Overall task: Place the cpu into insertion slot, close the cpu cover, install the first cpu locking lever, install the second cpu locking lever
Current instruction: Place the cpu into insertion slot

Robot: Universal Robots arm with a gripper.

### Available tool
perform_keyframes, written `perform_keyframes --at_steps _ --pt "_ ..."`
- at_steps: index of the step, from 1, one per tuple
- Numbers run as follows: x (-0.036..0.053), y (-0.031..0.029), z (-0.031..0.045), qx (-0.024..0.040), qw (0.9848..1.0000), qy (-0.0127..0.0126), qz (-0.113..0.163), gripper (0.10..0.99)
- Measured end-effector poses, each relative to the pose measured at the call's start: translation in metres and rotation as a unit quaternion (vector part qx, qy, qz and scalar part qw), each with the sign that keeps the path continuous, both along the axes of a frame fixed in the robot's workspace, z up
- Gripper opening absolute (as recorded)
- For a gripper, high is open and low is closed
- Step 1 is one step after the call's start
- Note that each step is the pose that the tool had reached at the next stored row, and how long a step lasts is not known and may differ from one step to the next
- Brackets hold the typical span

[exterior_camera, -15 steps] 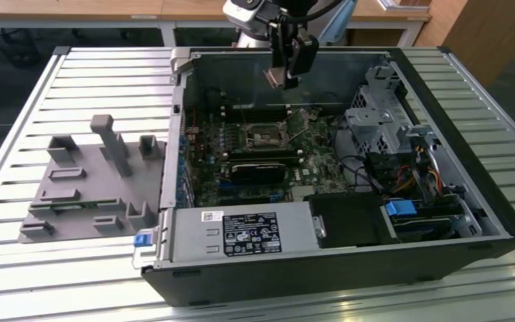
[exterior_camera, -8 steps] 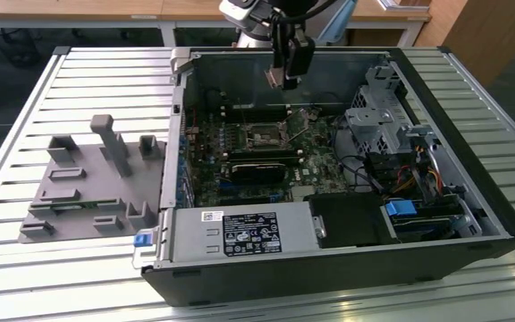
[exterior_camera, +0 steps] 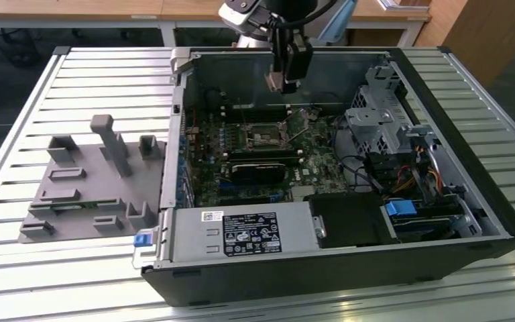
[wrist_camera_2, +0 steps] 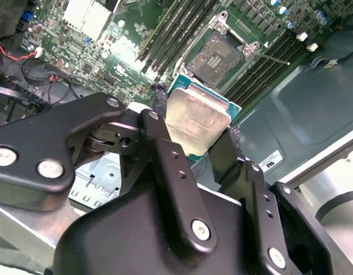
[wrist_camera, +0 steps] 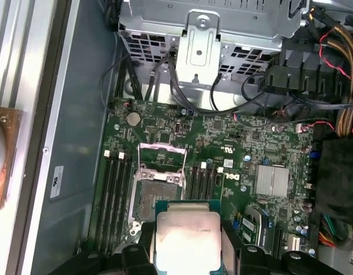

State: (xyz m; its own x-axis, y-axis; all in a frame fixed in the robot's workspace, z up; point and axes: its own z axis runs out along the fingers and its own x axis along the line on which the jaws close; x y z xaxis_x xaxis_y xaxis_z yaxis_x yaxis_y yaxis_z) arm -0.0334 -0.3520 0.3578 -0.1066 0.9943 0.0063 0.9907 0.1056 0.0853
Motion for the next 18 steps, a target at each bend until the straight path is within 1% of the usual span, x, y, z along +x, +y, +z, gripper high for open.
perform_keyframes --at_steps 4,7,18 --pt "0.0 0.0037 -0.0071 -0.0019 1.0 -0.0001 0.0 0.541" --pt "0.0 0.0055 -0.011 -0.0031 1.0 -0.0001 0.0 0.541" --pt "0.0 0.0083 -0.0225 -0.0043 1.0 -0.0001 0.0 0.541"
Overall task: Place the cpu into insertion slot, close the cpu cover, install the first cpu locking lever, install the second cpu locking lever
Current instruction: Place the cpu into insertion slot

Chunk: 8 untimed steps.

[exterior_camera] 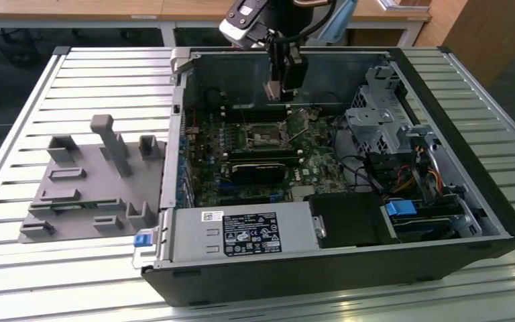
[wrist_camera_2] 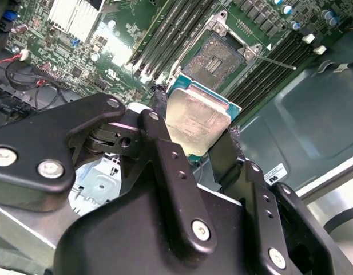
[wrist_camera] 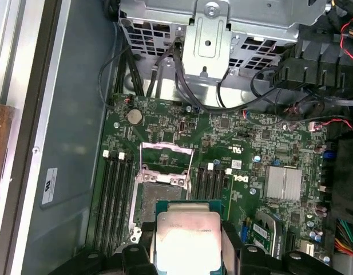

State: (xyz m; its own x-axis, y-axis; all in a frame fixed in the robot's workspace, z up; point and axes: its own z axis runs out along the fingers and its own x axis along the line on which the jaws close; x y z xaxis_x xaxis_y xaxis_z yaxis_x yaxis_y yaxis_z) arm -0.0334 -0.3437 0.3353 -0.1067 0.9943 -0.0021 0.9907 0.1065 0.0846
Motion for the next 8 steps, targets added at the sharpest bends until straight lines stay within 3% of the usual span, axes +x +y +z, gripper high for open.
perform_keyframes --at_steps 8 --pt "0.0 0.0001 -0.0033 -0.0001 1.0 0.0 0.0 0.541"
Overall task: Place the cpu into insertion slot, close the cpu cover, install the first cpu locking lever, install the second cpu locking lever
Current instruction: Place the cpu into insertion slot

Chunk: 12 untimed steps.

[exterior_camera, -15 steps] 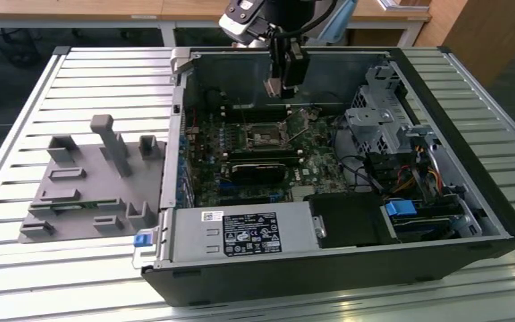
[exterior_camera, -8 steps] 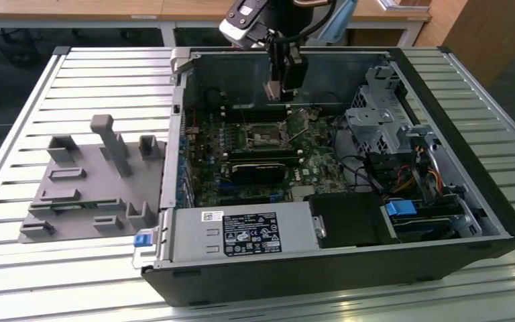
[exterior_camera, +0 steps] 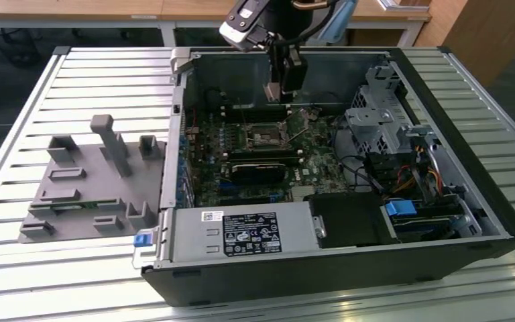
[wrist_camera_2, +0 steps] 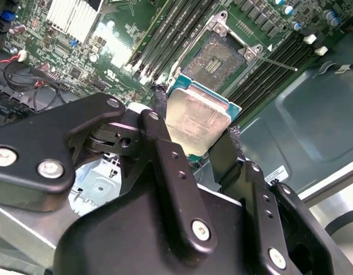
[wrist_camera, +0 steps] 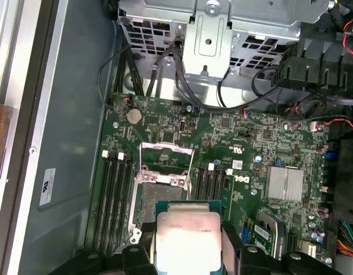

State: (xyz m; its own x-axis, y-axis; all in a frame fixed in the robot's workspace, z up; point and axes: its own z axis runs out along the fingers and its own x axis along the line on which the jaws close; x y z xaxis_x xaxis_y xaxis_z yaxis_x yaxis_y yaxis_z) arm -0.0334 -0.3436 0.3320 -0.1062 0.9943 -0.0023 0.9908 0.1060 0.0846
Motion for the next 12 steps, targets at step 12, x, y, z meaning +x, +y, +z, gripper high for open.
perform_keyframes --at_steps 12 --pt "0.0 0.0018 -0.0066 0.0 1.0 0.0 -0.001 0.541"
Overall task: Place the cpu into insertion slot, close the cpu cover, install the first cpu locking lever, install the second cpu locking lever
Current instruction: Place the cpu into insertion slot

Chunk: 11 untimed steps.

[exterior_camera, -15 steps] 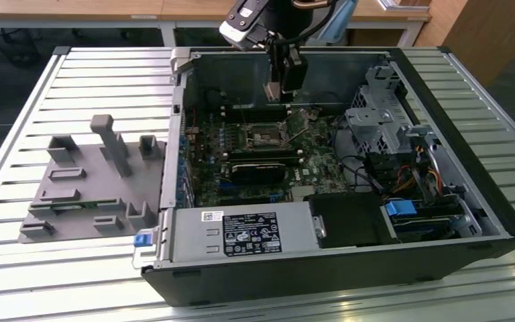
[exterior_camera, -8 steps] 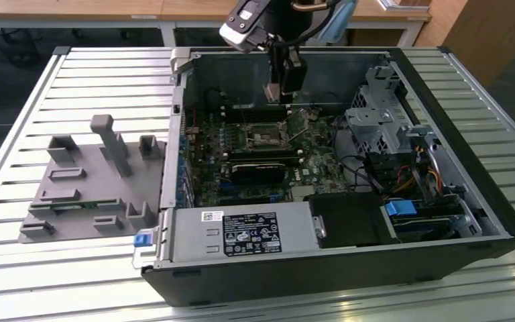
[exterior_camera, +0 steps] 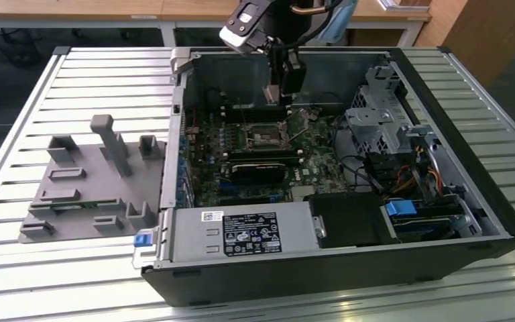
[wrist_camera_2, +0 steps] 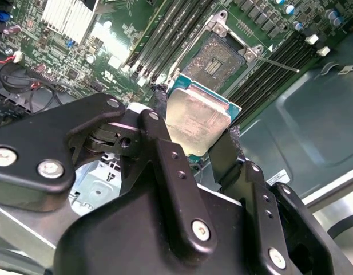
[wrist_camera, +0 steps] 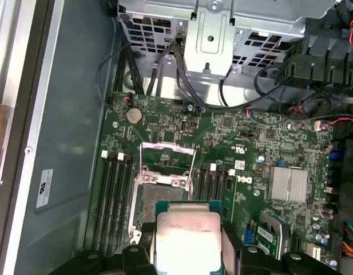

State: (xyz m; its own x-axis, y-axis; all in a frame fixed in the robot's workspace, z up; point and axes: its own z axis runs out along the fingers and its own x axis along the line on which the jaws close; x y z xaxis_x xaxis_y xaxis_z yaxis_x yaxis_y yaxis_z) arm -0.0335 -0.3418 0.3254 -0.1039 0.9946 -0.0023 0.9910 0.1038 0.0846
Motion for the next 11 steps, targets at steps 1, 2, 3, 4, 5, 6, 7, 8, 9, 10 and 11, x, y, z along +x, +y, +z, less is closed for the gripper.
perform_keyframes --at_steps 1,2,3,4,5,6,7,8,9,10,11 --pt "0.0 0.0002 -0.0004 0.0 1.0 0.0 -0.001 0.541" --pt "0.0 0.0006 -0.0008 -0.0001 1.0 0.0001 -0.002 0.541" --pt "0.0 0.001 -0.0013 -0.0001 1.0 0.0 -0.003 0.541" --pt "0.0 0.0013 -0.0018 0.0 1.0 0.0 -0.005 0.541" --pt "0.0 0.0014 -0.0022 0.0 1.0 0.0 -0.006 0.541" --pt "0.0 0.0015 -0.0027 -0.0001 1.0 0.0 -0.007 0.541" --pt "-0.0001 0.0017 -0.0032 0.0 1.0 0.0 -0.008 0.541" --pt "-0.0001 0.0021 -0.0036 0.0 1.0 0.0 -0.01 0.541" --pt "-0.0001 0.0025 -0.0042 -0.0001 0.9999 0.0 -0.011 0.541" --pt "-0.0001 0.0029 -0.0047 -0.0001 0.9999 0.0 -0.013 0.541" --pt "-0.0001 0.0035 -0.0055 0.0 0.9999 0.0 -0.015 0.541"
